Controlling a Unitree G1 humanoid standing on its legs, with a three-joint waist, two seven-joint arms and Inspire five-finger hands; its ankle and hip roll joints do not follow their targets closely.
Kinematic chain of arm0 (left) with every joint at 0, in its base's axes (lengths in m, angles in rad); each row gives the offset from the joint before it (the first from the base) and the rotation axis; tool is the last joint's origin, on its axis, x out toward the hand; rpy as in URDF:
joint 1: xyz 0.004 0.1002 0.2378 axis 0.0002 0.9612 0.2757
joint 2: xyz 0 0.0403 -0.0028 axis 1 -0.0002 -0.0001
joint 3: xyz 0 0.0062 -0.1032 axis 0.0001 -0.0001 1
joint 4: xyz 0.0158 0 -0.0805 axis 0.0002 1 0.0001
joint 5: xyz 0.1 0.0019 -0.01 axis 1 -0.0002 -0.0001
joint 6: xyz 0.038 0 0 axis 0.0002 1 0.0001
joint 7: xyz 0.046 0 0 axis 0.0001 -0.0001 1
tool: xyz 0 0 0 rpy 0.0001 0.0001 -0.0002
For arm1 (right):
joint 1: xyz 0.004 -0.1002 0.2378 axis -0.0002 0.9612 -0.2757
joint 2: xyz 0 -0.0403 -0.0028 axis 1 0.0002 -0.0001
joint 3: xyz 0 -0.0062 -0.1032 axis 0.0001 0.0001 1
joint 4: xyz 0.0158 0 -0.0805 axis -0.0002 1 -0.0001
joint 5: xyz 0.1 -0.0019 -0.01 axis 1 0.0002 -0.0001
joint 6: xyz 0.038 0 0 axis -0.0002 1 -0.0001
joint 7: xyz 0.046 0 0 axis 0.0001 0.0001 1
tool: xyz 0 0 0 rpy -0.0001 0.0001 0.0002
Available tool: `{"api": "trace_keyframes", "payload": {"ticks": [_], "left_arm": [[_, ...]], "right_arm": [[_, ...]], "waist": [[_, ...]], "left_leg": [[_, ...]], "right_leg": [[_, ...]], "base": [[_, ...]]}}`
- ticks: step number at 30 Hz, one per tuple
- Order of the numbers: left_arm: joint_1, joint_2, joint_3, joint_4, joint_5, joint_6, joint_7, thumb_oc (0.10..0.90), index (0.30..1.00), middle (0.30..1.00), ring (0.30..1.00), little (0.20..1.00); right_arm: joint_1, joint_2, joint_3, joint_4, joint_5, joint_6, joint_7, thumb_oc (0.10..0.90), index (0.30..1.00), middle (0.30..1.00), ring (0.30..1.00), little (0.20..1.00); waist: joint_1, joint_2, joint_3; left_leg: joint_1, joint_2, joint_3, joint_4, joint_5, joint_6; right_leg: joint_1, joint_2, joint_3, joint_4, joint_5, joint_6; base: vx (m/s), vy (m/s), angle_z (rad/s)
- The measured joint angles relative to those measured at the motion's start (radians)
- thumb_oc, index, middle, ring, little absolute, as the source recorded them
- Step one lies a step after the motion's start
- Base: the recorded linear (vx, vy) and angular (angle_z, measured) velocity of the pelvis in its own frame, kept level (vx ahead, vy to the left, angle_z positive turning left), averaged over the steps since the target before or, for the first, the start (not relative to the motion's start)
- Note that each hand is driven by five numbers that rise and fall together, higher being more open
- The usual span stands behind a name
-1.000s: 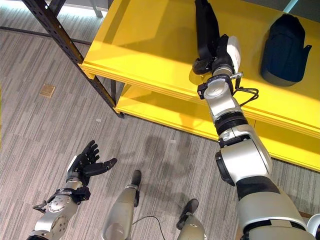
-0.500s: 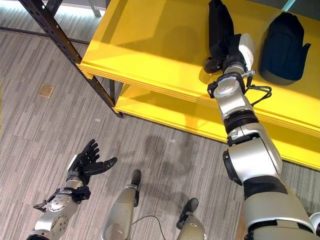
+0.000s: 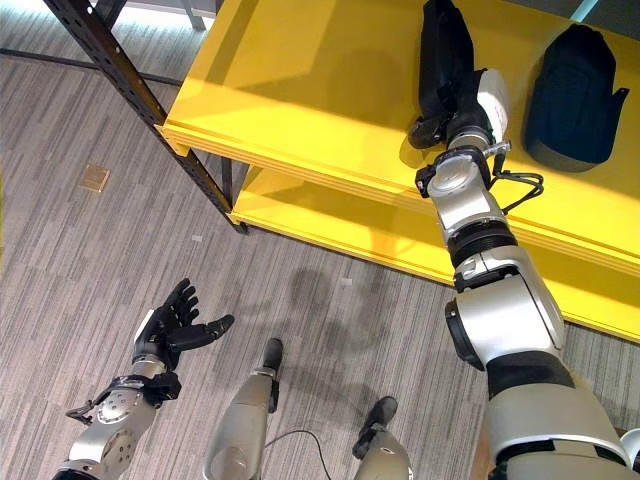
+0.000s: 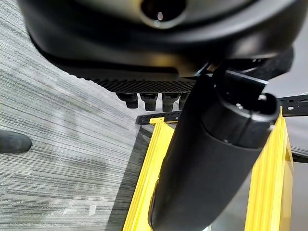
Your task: Move parts from the plastic box to the shelf.
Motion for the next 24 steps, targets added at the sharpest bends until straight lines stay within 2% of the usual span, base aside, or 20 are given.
{"api": "trace_keyframes", "payload": {"ticks": [24], "left_arm": [[0.002,0.001,0.002,-0.002,-0.002,-0.006,0.0,0.9,1.0,1.0,1.0,1.0]], "right_arm": [[-0.033,-0.007,0.013,0.031,0.0,0.003,-0.008,0.4,0.3,0.3,0.3,0.3]], "waist": [[0.024,0.0,0.0]], "left_leg": [[-0.029,-0.012,-0.024,0.0,0.002,0.002]], "right_leg": [[0.003,0.002,-0.024,-0.023,0.007,0.008]], "base": [[0.02,-0.008,0.02]]}}
